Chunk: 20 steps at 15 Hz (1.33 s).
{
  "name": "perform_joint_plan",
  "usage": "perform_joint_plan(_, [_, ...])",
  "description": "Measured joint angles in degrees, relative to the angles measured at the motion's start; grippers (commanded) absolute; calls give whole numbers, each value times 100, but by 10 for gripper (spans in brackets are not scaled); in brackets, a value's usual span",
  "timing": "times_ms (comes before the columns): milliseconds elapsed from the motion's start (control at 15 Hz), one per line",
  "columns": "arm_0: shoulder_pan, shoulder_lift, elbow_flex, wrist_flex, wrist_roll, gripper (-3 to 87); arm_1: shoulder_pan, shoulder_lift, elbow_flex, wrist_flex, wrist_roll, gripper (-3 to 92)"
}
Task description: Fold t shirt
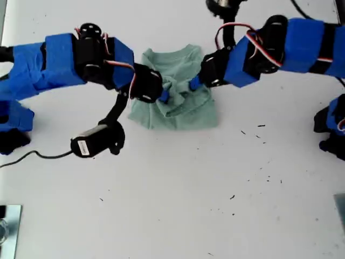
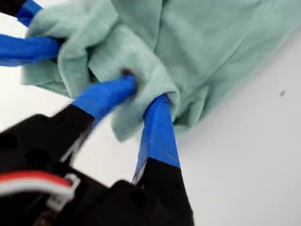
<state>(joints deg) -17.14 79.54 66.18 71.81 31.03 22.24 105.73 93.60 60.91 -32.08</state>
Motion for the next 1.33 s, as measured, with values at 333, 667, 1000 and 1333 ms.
perform_joint_plan(333, [-1195, 2461, 1960, -255, 18, 273, 1107, 3937, 3445, -1819, 62, 206])
perform_joint_plan(667, [-1582, 6513, 6935, -1802, -527, 213, 1055, 8938, 6363, 105, 519, 199])
perform_joint_plan(1000, [-26, 11048, 10934, -1687, -2522, 167, 624, 9457, 7770, 1547, 765, 165])
perform_joint_plan(1333, [1090, 12647, 11865, -1248, -2751, 164, 738, 9466, 8033, 1767, 677, 159])
